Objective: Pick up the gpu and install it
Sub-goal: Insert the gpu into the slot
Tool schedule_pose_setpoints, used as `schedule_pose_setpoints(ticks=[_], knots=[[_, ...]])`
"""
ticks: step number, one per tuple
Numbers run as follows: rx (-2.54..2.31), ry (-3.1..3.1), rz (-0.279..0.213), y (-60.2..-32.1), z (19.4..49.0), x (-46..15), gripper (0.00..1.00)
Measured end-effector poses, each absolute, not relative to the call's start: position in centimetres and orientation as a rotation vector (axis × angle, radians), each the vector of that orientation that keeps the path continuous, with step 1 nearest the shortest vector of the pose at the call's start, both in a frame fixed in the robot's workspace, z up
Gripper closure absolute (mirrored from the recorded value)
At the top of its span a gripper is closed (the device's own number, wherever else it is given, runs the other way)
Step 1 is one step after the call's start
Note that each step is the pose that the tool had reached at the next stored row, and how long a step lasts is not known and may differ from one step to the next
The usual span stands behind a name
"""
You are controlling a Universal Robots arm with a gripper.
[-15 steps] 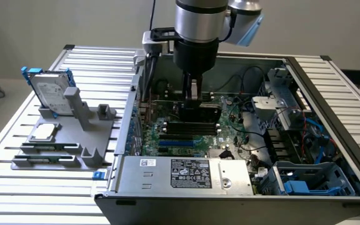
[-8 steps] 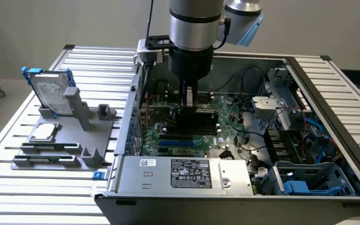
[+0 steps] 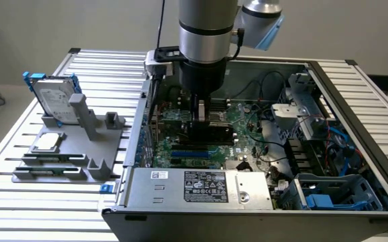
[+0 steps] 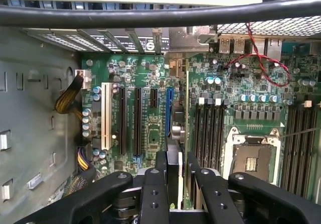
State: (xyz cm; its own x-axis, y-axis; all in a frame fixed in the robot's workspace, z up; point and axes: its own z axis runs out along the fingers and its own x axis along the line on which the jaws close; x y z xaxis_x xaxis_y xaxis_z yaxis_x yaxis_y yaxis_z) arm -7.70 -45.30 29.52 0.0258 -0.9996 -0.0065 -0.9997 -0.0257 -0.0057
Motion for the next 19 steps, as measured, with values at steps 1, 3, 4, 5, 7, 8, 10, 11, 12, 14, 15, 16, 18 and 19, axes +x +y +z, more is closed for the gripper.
schedule_pose_setpoints(ticks=[1,3,4,5,7,8,10,11,12,14,15,16,18,19], knots=[[-2.243,2.186,0.001,-45.3,29.4,-7.8,0.73],[-2.243,2.186,0.000,-45.3,29.1,-7.9,0.73],[-2.243,2.186,0.000,-45.4,29.0,-8.0,0.73],[-2.243,2.186,0.000,-45.4,28.9,-8.0,0.73],[-2.243,2.186,-0.001,-45.4,28.6,-8.2,0.73],[-2.242,2.186,-0.001,-45.4,28.4,-8.3,0.73],[-2.242,2.185,-0.002,-45.4,28.2,-8.4,0.73],[-2.242,2.185,-0.002,-45.5,28.2,-8.4,0.73],[-2.242,2.185,-0.002,-45.5,28.1,-8.4,0.73],[-2.242,2.186,-0.002,-45.5,27.9,-8.4,0.73],[-2.242,2.186,-0.002,-45.5,27.8,-8.4,0.73],[-2.241,2.186,-0.002,-45.5,27.7,-8.5,0.73],[-2.240,2.186,-0.003,-45.6,27.5,-8.6,0.73],[-2.240,2.187,-0.003,-45.6,27.4,-8.6,0.73]])
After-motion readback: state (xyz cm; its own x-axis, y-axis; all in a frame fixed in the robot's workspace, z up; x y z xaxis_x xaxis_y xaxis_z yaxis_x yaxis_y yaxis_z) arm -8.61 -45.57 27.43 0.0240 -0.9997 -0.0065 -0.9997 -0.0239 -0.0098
